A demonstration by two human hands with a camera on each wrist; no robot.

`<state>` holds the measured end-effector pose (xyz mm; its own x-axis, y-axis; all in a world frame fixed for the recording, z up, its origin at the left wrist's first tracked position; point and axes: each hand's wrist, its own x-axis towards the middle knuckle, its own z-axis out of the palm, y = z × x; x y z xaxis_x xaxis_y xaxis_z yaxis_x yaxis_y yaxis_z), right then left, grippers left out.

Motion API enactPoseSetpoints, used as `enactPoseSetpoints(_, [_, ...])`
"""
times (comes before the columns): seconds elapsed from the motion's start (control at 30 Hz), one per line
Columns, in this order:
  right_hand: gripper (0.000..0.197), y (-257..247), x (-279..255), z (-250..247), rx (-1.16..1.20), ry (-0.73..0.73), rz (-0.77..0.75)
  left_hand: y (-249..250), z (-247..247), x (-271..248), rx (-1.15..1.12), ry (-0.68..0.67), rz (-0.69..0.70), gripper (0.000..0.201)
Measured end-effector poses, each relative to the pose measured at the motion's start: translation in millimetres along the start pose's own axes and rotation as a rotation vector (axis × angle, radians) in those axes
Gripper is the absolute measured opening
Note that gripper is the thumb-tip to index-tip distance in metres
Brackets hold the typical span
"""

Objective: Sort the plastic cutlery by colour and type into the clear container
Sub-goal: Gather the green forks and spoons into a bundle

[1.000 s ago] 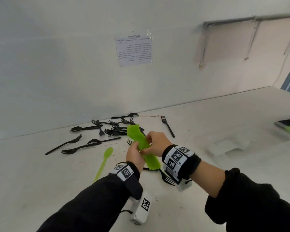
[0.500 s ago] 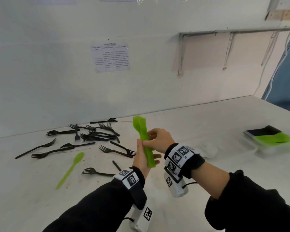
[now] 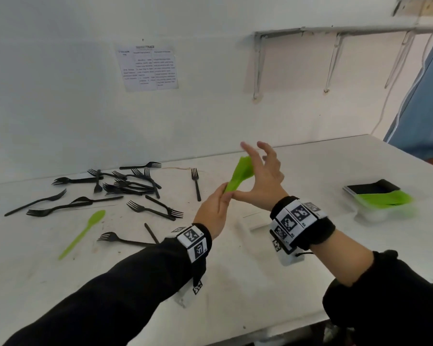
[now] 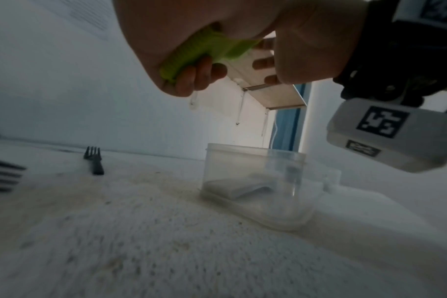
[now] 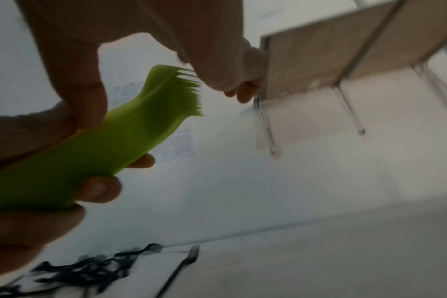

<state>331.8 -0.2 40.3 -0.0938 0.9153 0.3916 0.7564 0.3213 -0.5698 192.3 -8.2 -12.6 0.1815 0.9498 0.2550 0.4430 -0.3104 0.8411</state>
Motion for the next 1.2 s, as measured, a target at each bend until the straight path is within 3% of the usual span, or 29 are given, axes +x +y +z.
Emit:
enactPoseSetpoints(0.1, [0.072, 12, 2, -20, -0.281, -0.159, -0.133, 6, 7, 5, 0.206, -0.105, 0.048, 0.05])
enactPoseSetpoints(0.27, [0.05, 22, 16, -45, -0.69, -0.551, -0.156, 12, 25, 13, 0.548, -0.222, 0.045, 0.056])
enactPoseSetpoints(0.47, [0.053, 48, 28, -47, -0.655, -0.752, -0.211, 16, 47, 20, 0.66, -0.284, 0.045, 0.071])
enactPoseSetpoints(0.57, [0.051, 64, 31, -47, -0.587, -0.867, -0.171, 17, 62, 26, 0.72, -0.329, 0.042, 0.07])
enactPoseSetpoints(0.7, [0.048, 82, 29, -42, -0.56, -0.919, -0.166, 14, 78, 28, 0.776, -0.39, 0.005, 0.068])
enactPoseSetpoints(0.77, [0.049, 88, 25, -40, -0.539, -0.929, -0.168, 11, 81, 25, 0.755, -0.36, -0.009, 0.071])
enactPoseSetpoints(0.83, [0.058, 92, 24, -40, -0.518, -0.932, -0.166, 7, 81, 19, 0.656, -0.275, -0.062, 0.087])
enactPoseSetpoints(0.9, [0.056, 95, 23, -39, -0.521, -0.928, -0.176, 3, 78, 12, 0.505, -0.203, -0.178, 0.109])
enactPoseSetpoints(1.0, [0.052, 98, 19, -36, -0.581, -0.959, -0.19, -7, 74, 5, 0.297, -0.198, -0.36, 0.131])
enactPoseSetpoints(1.1, [0.051, 96, 19, -34, -0.619, -0.969, -0.216, -6, 72, 3, 0.089, -0.218, -0.446, 0.134])
enactPoseSetpoints(1.2, [0.051, 96, 22, -38, -0.65, -0.976, -0.222, -3, 75, 4, 0.068, -0.219, -0.479, 0.135])
